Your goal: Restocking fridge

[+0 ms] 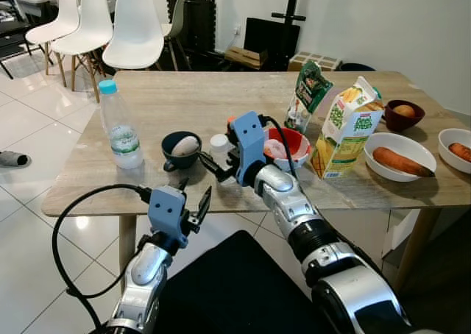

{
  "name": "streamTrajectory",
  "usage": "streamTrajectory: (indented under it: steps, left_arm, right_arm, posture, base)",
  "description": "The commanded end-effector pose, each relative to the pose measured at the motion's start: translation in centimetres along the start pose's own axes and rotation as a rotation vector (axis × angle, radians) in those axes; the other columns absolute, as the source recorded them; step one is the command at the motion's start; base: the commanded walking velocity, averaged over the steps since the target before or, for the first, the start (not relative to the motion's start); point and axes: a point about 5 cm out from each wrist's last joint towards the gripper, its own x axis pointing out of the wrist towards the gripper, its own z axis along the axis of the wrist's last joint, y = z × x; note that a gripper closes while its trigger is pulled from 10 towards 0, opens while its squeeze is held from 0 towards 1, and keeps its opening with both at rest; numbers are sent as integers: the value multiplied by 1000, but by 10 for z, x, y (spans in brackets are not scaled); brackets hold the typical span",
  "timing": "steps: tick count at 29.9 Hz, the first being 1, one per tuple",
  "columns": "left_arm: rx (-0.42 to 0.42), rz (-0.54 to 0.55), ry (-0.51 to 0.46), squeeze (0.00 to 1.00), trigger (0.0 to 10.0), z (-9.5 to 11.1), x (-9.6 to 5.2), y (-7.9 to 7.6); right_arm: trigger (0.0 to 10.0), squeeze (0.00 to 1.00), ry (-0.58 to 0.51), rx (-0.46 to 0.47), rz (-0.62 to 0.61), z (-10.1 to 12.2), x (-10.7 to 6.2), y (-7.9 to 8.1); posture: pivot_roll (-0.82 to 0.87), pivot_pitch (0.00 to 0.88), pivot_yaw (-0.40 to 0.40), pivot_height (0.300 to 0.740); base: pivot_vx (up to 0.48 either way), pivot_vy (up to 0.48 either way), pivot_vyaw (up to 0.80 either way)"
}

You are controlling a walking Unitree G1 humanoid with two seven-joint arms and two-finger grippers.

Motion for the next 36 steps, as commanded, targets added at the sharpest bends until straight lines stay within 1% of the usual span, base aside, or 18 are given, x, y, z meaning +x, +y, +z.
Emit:
streamTrajectory:
  steps: [1,4,5,7,8,12,13,14,16,23,24,25,26,27,28,29,34,36]
  left_arm:
    - [2,-11,9,0,10000,0,1,-1]
    - [4,-17,9,0,10000,1,1,-1]
    - [4,-17,9,0,10000,1,1,-1]
    - [5,-21,10,0,10000,1,1,-1]
    - [5,-21,10,0,10000,1,1,-1]
    - [6,-25,9,0,10000,2,0,-1]
    - [7,-28,8,0,10000,3,0,-1]
    - [7,-28,8,0,10000,3,0,-1]
    - [7,-30,6,0,10000,4,1,-2]
    - [9,-28,4,0,10000,4,1,-2]
    - [9,-27,4,0,10000,4,1,-2]
    - [9,-27,4,0,10000,4,1,-2]
    - [9,-25,4,0,10000,4,1,-2]
    - [9,-25,5,0,10000,4,1,-2]
    - [9,-25,6,0,10000,4,1,-2]
    - [8,-25,6,0,10000,4,1,-2]
    - [8,-27,7,0,10000,4,2,-2]
    - [9,-28,7,0,10000,4,3,-2]
  right_arm:
    - [10000,0,16,-11,-10,-3,1,1]
    - [10000,0,35,1,-64,-4,4,-1]
    - [10000,0,35,1,-64,-4,4,-1]
    - [10000,0,42,21,-108,-4,6,-2]
    - [10000,0,42,21,-108,-4,6,-2]
    - [10000,0,40,54,-155,-4,8,-2]
    - [10000,0,34,76,-166,-2,11,0]
    - [10000,0,34,76,-166,-2,11,0]
    - [10000,0,33,81,-154,-1,14,4]
    - [10000,0,32,83,-137,0,16,9]
    - [8314,0,32,85,-136,0,17,9]
    - [8314,0,32,85,-136,0,17,9]
    - [7412,0,33,86,-137,-1,17,10]
    - [5725,0,33,87,-139,-1,17,10]
    - [4745,0,34,88,-141,-1,17,10]
    - [0,0,33,94,-139,-1,17,10]
    - [0,0,33,97,-140,-2,16,9]
    - [10000,0,37,86,-144,-3,16,8]
  posture:
    - [-55,62,-29,740]
    - [-53,74,-23,740]
    - [-53,74,-23,740]
    - [-50,86,-17,740]
    - [-50,86,-17,740]
    - [-47,95,-12,740]
    - [-46,98,-12,740]
    - [-46,98,-12,740]
    - [-44,103,-14,740]
    - [-42,103,-20,740]
    - [-41,102,-21,740]
    - [-41,102,-21,740]
    - [-41,102,-21,740]
    - [-42,102,-21,740]
    - [-44,100,-21,740]
    - [-45,98,-20,740]
    - [-47,96,-19,740]
    - [-47,96,-18,740]
  base:
    - [0,0,0]
    - [0,0,0]
    - [0,0,0]
    - [0,0,0]
    - [0,0,0]
    - [0,0,0]
    - [0,0,0]
    - [0,0,0]
    - [0,0,0]
    - [0,0,0]
    - [0,0,0]
    - [0,0,0]
    - [0,0,0]
    - [0,0,0]
    - [0,0,0]
    - [0,0,0]
    - [0,0,0]
    - [0,0,0]
